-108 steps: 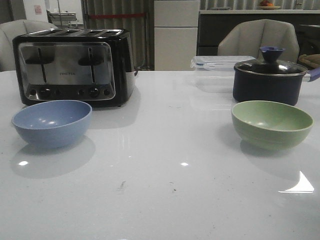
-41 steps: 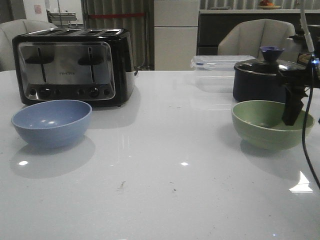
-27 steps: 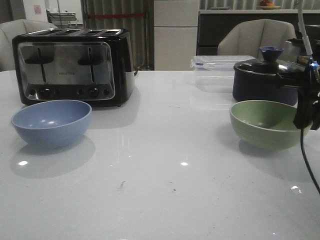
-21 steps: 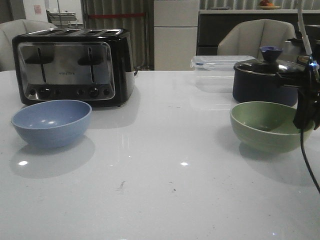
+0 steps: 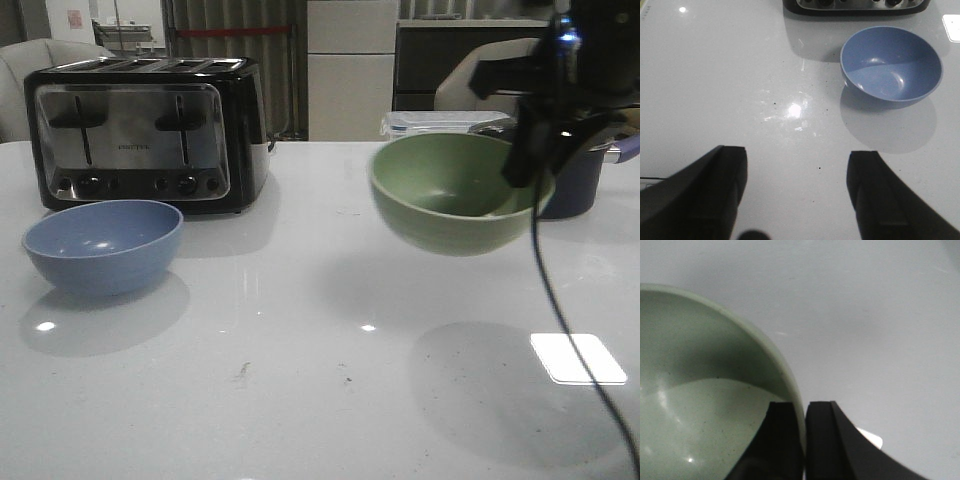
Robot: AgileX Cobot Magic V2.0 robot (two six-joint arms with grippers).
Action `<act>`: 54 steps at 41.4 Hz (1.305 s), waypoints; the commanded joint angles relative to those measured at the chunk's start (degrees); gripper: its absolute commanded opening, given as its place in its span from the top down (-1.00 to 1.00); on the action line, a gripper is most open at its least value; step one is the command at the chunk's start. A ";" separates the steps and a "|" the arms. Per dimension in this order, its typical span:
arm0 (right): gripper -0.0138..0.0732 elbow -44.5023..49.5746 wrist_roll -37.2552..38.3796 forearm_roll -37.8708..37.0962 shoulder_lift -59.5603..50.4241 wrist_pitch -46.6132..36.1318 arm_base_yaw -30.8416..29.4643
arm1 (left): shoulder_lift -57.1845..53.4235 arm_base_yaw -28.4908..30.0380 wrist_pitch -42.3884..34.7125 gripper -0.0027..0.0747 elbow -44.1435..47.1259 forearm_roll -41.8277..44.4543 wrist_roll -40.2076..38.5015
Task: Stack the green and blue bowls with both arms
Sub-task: 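Lift the green bowl and carry it toward the table center, then set the green bowl down, open the right gripper, withdraw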
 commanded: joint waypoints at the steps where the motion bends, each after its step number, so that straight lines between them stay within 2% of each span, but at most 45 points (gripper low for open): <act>1: 0.55 -1.71 -0.97 0.71 -2.37 -1.51 5.47 | 0.28 0.03 -4.37 -0.33 -2.08 -0.24 -0.30; 9: 0.55 -1.71 -0.97 0.78 1.18 -2.36 12.28 | 0.28 0.03 -4.37 -0.33 -2.08 -0.24 -0.30; 24: 0.54 -1.71 -0.97 -0.01 7.14 -2.23 13.00 | 0.28 0.03 -4.37 -0.33 -2.08 -0.24 -0.30; 27: 0.45 -1.71 -0.97 -0.31 7.14 -2.23 13.00 | 0.28 0.03 -4.37 -0.33 -2.08 -0.24 -0.30; 29: 0.31 -1.71 -0.97 -0.58 7.09 -2.29 13.00 | 0.28 0.03 -4.37 -0.33 -2.08 -0.24 -0.30; 36: -0.34 -1.76 -0.97 -1.25 5.89 -1.70 13.00 | 0.28 0.03 -4.37 -0.33 -2.08 -0.24 -0.30; 38: -0.44 -1.71 -0.97 -1.25 4.69 -1.77 13.00 | 0.28 0.03 -4.37 -0.33 -2.08 -0.24 -0.30; 44: -0.48 0.58 -2.73 -1.25 -1.90 -5.26 13.00 | 0.28 0.03 -4.37 -0.33 -2.08 -0.24 -0.30; 54: -0.48 14.49 -5.14 -1.25 -19.96 -12.82 13.05 | 0.28 0.03 -4.48 -0.33 -2.08 -0.24 -0.30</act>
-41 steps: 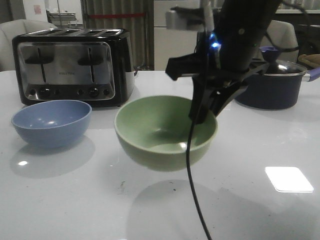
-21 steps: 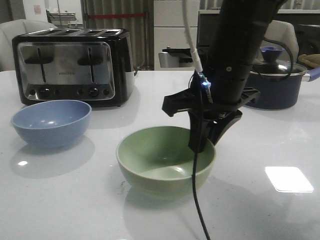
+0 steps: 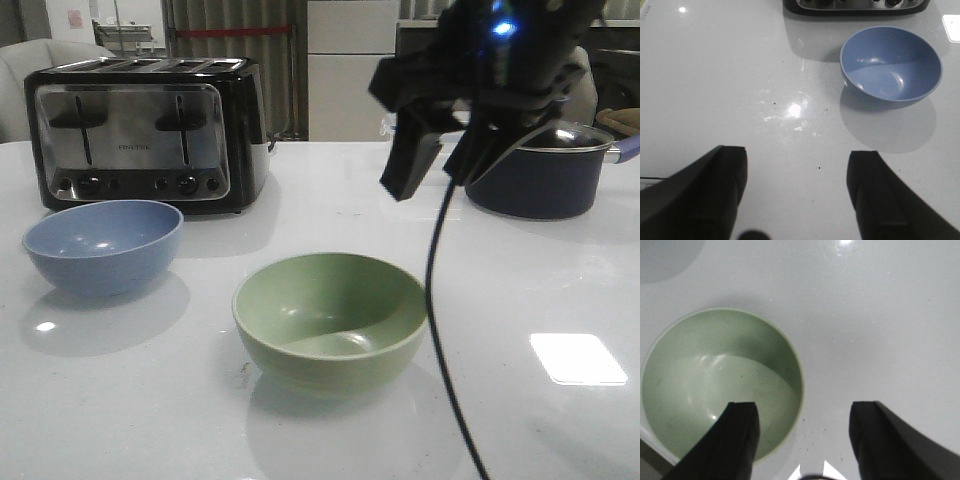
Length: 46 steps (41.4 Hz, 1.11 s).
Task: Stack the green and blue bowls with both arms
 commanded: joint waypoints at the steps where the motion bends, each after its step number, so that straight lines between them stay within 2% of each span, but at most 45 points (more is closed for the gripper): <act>1: -0.48 4.19 -2.16 0.13 -10.23 -4.17 -0.07 | 0.28 0.03 -4.48 -0.33 -2.08 -0.24 -0.30; 11: -0.48 16.43 -2.14 0.08 -27.65 -4.88 -0.07 | 0.28 0.03 -4.48 -0.33 -2.08 -0.24 -0.30; 22: -0.48 24.73 -2.14 0.08 -41.23 -3.58 -0.07 | 0.28 0.03 -4.48 -0.33 -2.08 -0.47 -0.30; 36: -0.48 25.62 -2.14 0.08 -43.99 -3.31 -0.07 | 2.05 -3.49 -6.01 -0.33 -3.34 -1.37 1.66; 46: -0.48 25.62 -2.14 0.08 -43.99 -3.27 -0.07 | 13.39 -4.80 -4.48 -0.40 -10.27 -1.37 1.66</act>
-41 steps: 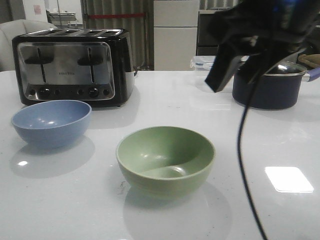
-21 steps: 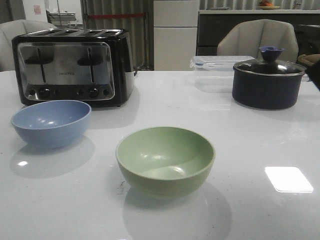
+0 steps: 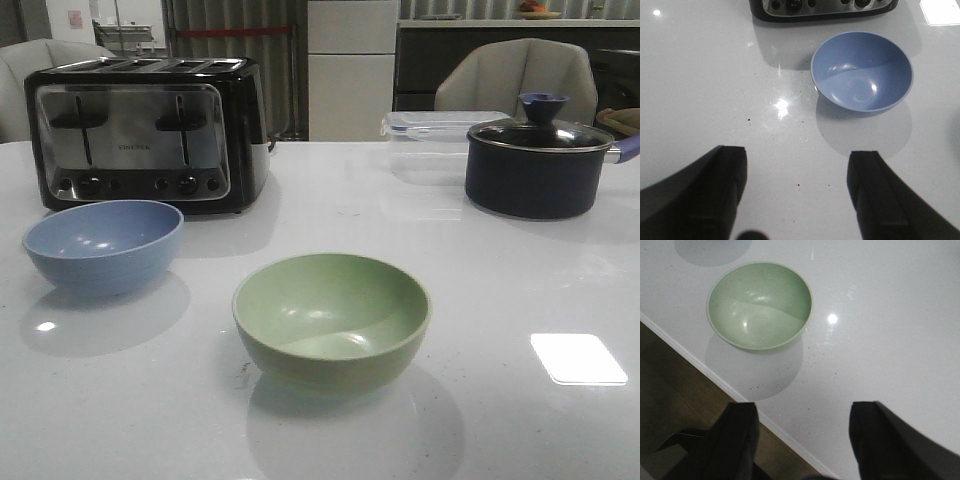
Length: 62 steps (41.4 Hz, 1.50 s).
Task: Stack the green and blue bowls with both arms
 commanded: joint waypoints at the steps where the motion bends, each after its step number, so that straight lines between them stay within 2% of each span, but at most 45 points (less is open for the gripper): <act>1: -0.48 -1.53 -0.75 0.15 -0.36 -3.26 -0.07 | 5.64 -0.48 -3.08 -0.45 -5.29 -0.29 0.05; 5: -0.48 -1.53 -0.75 0.15 -0.36 -3.26 -0.07 | 12.41 -0.48 -2.82 -0.63 -8.93 -0.29 0.05; 7: -0.48 -1.53 -0.75 0.15 -0.36 -3.26 -0.07 | 15.85 -0.48 -2.62 -0.66 -10.53 -0.29 0.05; 25: -0.48 -1.53 -0.75 0.15 -0.36 -3.26 -0.07 | 43.50 -0.48 -2.14 -0.66 -27.12 -3.69 0.05; 41: -0.48 -1.53 -0.75 0.15 -0.36 -3.26 -0.07 | 56.08 -0.48 -2.73 -0.64 -34.63 -6.28 0.05; 46: -0.48 -1.53 -0.75 0.15 -0.36 -3.26 -0.07 | 57.08 -0.48 -2.45 -0.42 -35.70 -6.54 0.05; 54: -0.48 -1.53 -0.75 0.15 -0.36 -3.26 -0.07 | 57.08 -0.48 -2.45 0.09 -35.70 -6.54 0.05; 62: -0.48 -1.53 -0.75 0.15 -0.36 -3.26 -0.07 | 57.08 -0.48 -1.97 0.52 -35.70 -6.54 0.05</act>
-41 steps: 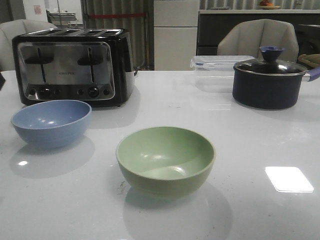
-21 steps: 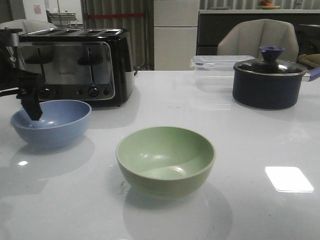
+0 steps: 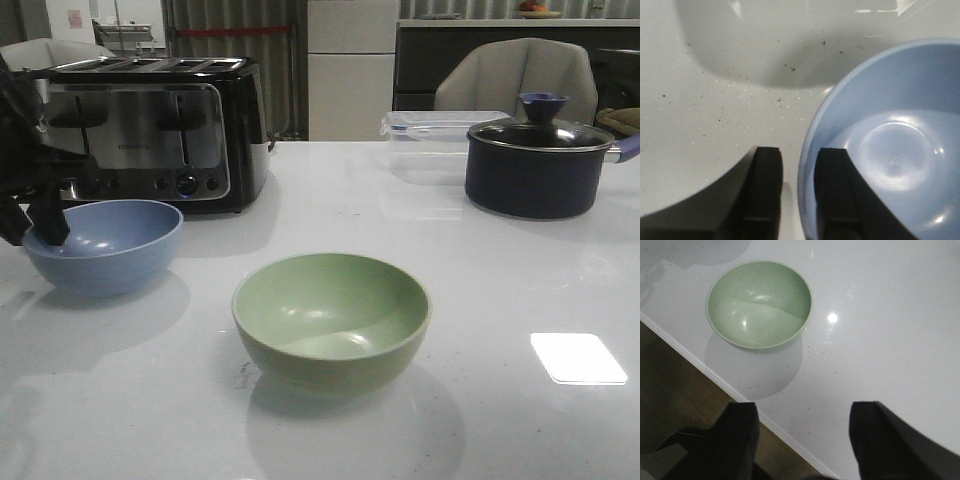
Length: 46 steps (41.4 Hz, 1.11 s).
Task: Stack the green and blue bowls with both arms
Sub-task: 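Lower the left gripper onto the blue bowl rim and grasp it, then lift the blue bowl and lower it into the green bowl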
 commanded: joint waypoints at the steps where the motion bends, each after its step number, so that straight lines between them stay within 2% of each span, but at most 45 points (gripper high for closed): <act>1: -0.48 -1.53 -0.75 0.15 -0.36 -3.36 -0.07 | -2.57 -0.48 -1.70 0.55 -1.75 -0.47 0.05; 4: -0.48 -1.53 -0.75 0.15 -0.36 -3.36 -0.07 | -2.57 -0.48 -1.70 0.69 -1.75 -0.37 0.05; 15: -0.48 -1.53 -0.75 0.15 -0.36 -3.36 -0.07 | -4.46 -0.88 0.54 0.69 -1.75 -0.66 0.18; 23: -0.48 -1.53 -0.75 0.15 -0.36 -3.36 -0.07 | -11.29 -3.78 4.65 0.69 -1.75 -4.38 5.20; 35: -0.48 -1.53 -0.75 0.15 -0.36 -3.36 -0.07 | -19.91 -15.38 7.27 0.69 -1.75 -8.76 7.34; 46: -0.48 -1.53 -0.75 0.15 -0.36 -3.36 -0.07 | -19.33 -26.31 6.84 0.69 -1.75 -11.21 7.34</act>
